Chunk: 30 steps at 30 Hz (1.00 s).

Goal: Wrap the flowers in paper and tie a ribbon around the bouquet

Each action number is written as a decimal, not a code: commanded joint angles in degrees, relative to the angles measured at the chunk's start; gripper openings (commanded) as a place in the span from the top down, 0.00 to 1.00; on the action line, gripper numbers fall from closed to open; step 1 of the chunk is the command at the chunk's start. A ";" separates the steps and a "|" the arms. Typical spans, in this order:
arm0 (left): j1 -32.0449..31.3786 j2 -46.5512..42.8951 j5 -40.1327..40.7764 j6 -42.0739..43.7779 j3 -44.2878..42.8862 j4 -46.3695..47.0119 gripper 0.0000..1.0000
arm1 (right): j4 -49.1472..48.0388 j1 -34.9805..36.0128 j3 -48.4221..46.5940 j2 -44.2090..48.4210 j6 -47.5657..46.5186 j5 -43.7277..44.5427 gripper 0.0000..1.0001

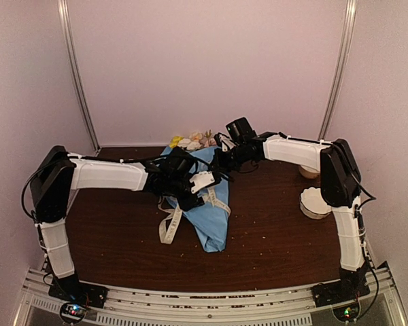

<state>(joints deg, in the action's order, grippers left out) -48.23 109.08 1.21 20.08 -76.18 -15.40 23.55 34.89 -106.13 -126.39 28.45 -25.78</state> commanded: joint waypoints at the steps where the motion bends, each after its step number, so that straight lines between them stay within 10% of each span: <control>1: 1.21 3.61 0.48 1.31 -3.79 -2.22 0.41 | 0.62 -0.09 -0.58 -0.53 -0.66 -0.15 1.00; 9: 1.63 7.44 -3.49 1.41 -6.47 -6.79 0.45 | 0.83 -0.05 -1.43 -0.70 -0.76 0.59 1.00; 13: 1.65 6.14 -3.50 0.89 -6.03 -6.34 1.00 | 1.18 -0.09 -1.49 -1.24 -0.90 0.69 1.00; 30: 1.64 -11.69 -8.98 -0.60 7.54 11.90 1.00 | 2.22 5.92 11.52 0.49 -12.54 -15.23 1.00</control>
<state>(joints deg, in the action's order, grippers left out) -46.87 98.67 -5.61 20.62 -69.82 -9.74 23.99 39.31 -97.86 -127.74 22.00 -33.98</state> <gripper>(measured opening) 0.016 0.007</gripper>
